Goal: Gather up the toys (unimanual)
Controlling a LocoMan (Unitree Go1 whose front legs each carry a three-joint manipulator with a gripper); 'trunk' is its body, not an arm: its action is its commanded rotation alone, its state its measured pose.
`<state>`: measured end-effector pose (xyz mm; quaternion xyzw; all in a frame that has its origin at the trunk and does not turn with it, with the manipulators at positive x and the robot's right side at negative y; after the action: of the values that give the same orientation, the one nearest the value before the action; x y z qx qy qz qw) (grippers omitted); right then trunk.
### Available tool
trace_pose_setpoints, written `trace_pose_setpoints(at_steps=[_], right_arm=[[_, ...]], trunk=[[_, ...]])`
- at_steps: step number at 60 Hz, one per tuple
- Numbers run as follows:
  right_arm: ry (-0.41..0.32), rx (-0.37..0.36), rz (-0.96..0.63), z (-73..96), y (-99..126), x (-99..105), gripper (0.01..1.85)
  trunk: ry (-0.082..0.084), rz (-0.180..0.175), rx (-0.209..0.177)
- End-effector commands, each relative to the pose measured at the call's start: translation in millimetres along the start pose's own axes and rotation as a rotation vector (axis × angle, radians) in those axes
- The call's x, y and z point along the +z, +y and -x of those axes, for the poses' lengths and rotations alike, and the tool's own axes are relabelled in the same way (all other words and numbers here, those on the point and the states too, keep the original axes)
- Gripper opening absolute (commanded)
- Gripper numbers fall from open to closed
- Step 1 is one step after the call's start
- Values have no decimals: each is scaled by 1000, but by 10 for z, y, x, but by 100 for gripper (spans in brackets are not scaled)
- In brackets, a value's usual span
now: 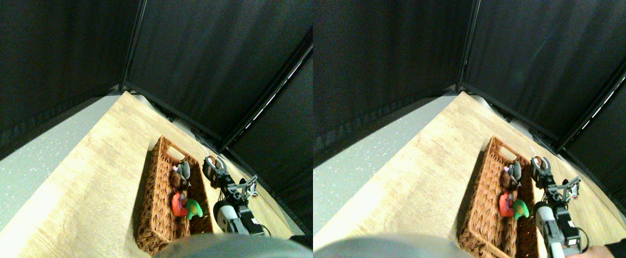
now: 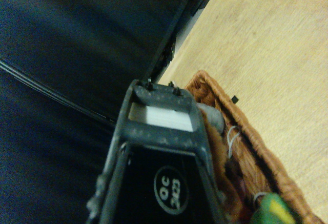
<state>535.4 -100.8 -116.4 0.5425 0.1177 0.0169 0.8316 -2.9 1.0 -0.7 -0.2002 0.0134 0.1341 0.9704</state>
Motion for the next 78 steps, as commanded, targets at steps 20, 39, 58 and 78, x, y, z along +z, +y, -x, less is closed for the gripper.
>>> trace_pose_setpoints(at_steps=[20,39,58,78], right_arm=[[24,-22,78,15,-6,28,96],[-159,-31,119,33,-111,380,89],[-382,-50,77,384,-410,966,85],[-410,-48,-7,855,-682,951,91]], trunk=[[14,3,26],[25,-36,-5],[64,-104,-87],[105,-165,-136]])
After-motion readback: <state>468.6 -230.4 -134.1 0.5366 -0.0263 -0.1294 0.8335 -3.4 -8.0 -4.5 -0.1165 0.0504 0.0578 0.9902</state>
